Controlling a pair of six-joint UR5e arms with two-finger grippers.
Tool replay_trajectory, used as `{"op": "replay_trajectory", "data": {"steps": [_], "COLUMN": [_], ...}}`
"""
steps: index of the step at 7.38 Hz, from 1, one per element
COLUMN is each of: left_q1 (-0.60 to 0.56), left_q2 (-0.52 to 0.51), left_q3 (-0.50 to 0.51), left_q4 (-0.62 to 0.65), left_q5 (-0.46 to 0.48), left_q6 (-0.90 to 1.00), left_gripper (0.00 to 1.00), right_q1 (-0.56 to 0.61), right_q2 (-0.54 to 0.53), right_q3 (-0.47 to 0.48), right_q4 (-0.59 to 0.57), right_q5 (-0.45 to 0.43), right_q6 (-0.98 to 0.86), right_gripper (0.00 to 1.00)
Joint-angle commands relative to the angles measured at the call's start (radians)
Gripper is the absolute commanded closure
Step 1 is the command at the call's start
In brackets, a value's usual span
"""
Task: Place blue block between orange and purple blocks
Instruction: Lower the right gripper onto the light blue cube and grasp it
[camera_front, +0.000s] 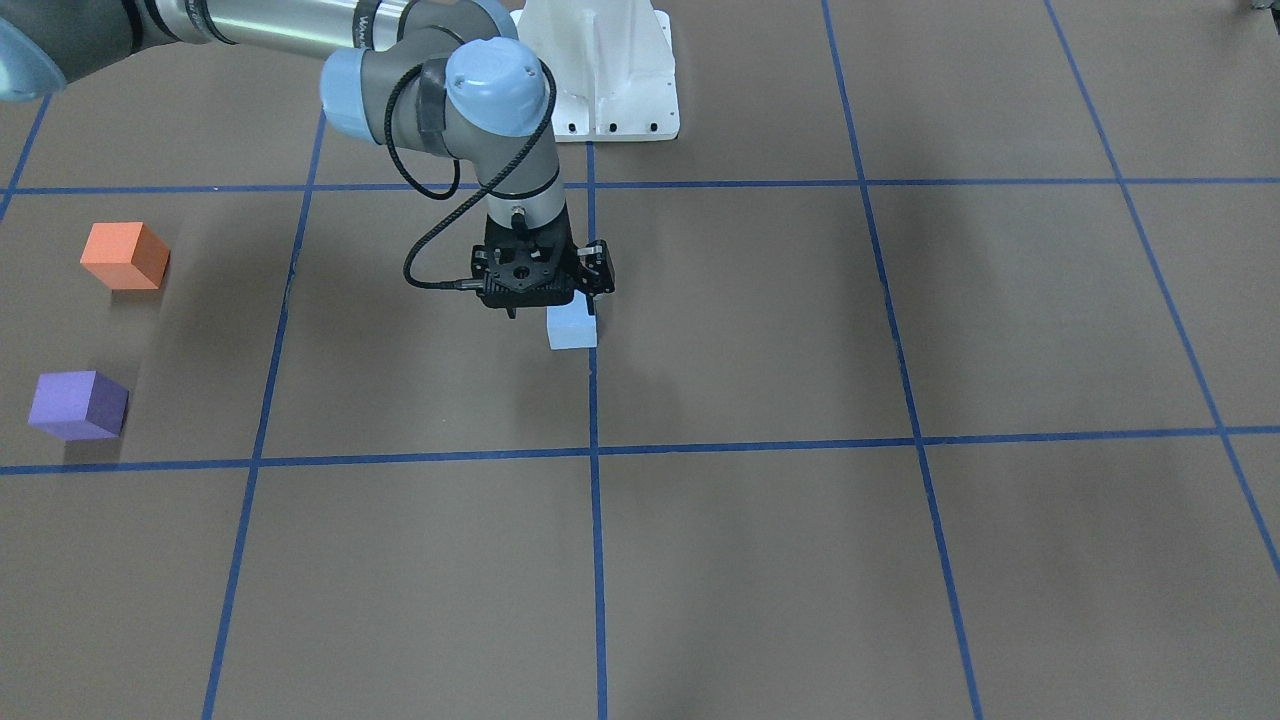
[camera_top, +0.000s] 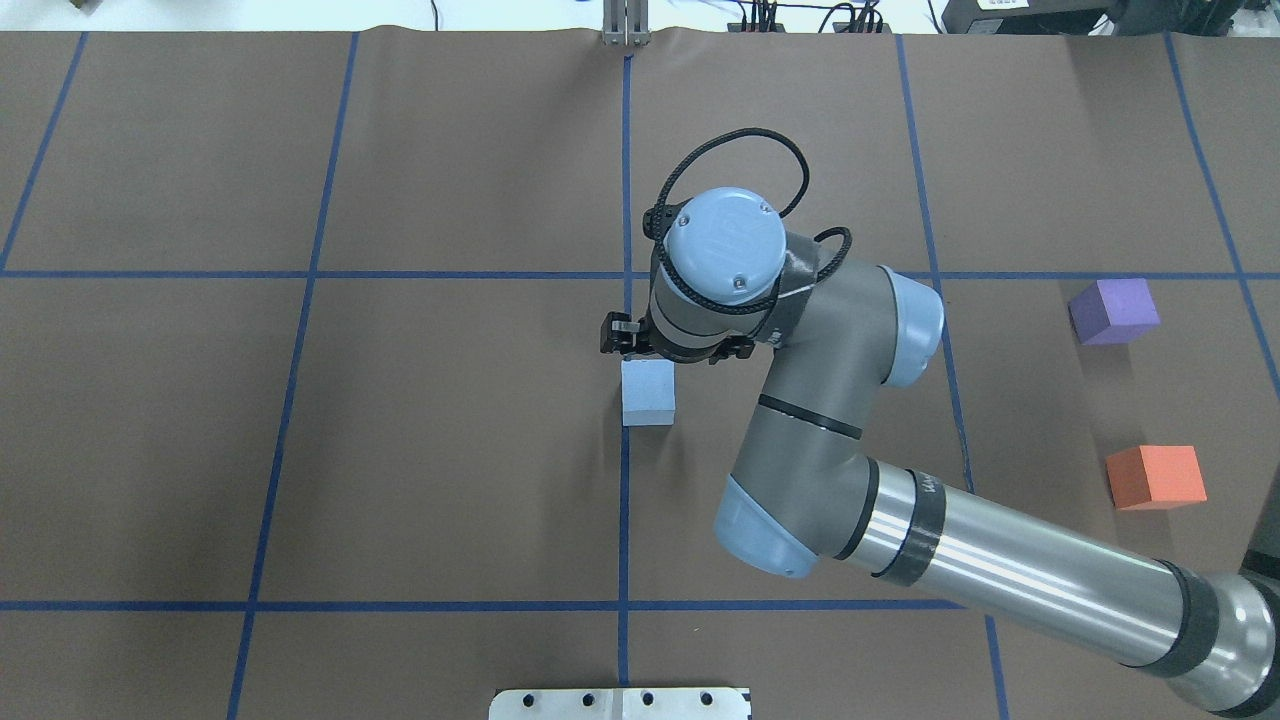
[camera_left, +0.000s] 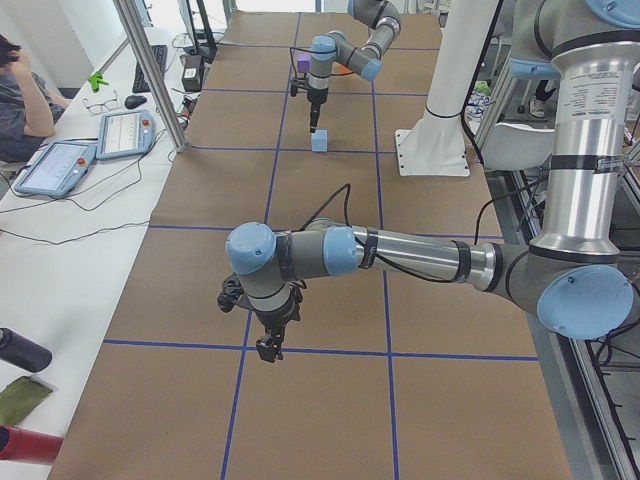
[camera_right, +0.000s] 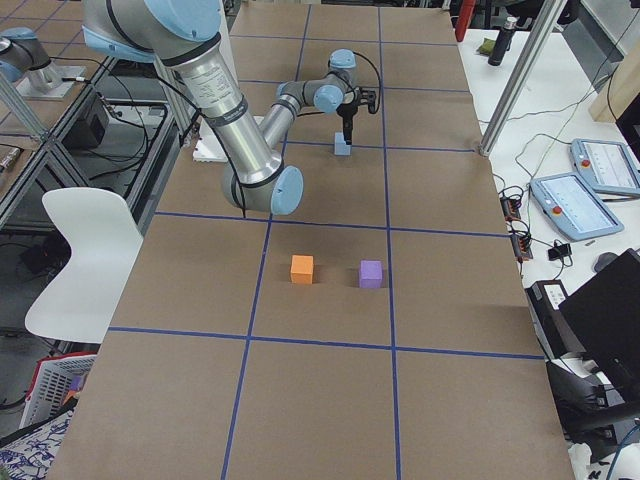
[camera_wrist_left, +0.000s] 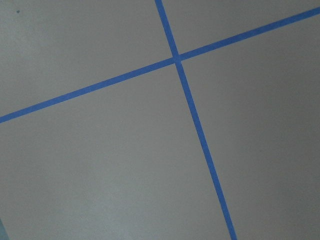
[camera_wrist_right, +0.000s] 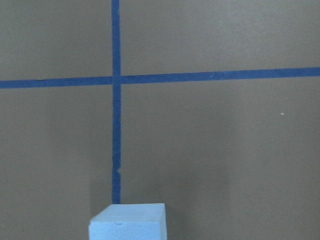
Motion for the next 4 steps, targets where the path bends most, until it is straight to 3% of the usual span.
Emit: {"op": "replay_trajectory", "data": {"steps": [1,3,4], "left_q1": [0.001,0.001,0.001], "left_q2": [0.003,0.003,0.003], "left_q3": [-0.001,-0.001,0.002], "left_q4": [-0.003,-0.003,-0.003], "left_q5": [-0.001,-0.001,-0.001], "left_q6": [-0.006,-0.007,-0.007], "left_gripper": [0.00,0.00,0.00], "right_q1": [-0.043,-0.062,-0.069], "right_q2": [0.022,0.019,0.019], "right_q3": [-0.056,-0.102,-0.107], "right_q4": [0.000,0.003,0.003], "right_q5": [-0.050,-0.062,-0.073], "right_q6": [-0.007,-0.023,-0.024], "right_gripper": [0.00,0.00,0.10]}}
